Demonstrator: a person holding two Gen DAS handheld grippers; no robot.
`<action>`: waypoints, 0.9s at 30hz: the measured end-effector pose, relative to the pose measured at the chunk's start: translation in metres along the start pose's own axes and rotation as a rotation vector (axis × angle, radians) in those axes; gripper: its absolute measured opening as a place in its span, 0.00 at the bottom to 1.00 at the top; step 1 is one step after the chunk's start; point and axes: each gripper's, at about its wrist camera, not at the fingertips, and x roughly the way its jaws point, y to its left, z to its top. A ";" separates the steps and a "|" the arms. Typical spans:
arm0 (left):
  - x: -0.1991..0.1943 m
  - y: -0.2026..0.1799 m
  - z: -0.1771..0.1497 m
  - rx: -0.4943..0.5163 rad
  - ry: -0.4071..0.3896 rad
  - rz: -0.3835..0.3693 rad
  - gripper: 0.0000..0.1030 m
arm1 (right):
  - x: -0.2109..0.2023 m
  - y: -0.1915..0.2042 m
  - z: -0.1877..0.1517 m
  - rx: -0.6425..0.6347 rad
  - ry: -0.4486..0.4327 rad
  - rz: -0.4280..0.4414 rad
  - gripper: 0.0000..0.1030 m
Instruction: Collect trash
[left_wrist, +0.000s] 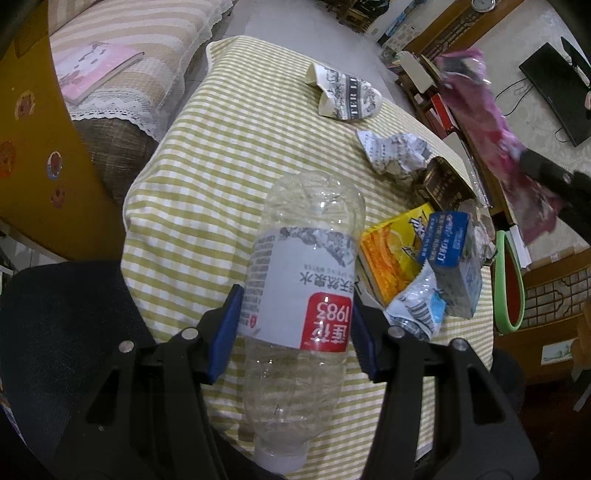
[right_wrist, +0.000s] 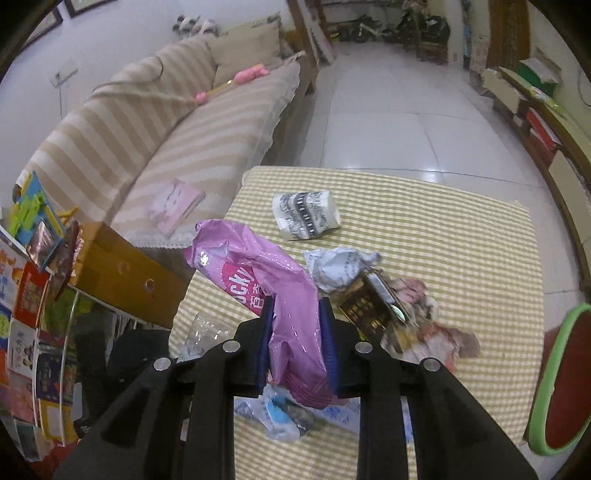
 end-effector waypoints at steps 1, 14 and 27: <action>0.000 -0.002 0.000 0.003 0.000 0.000 0.50 | -0.004 -0.001 -0.003 -0.002 -0.011 -0.019 0.23; -0.041 -0.033 0.012 0.065 -0.110 -0.009 0.49 | -0.055 -0.046 -0.049 0.188 -0.097 -0.039 0.23; -0.068 -0.095 0.028 0.189 -0.190 -0.090 0.49 | -0.103 -0.081 -0.066 0.316 -0.201 -0.029 0.23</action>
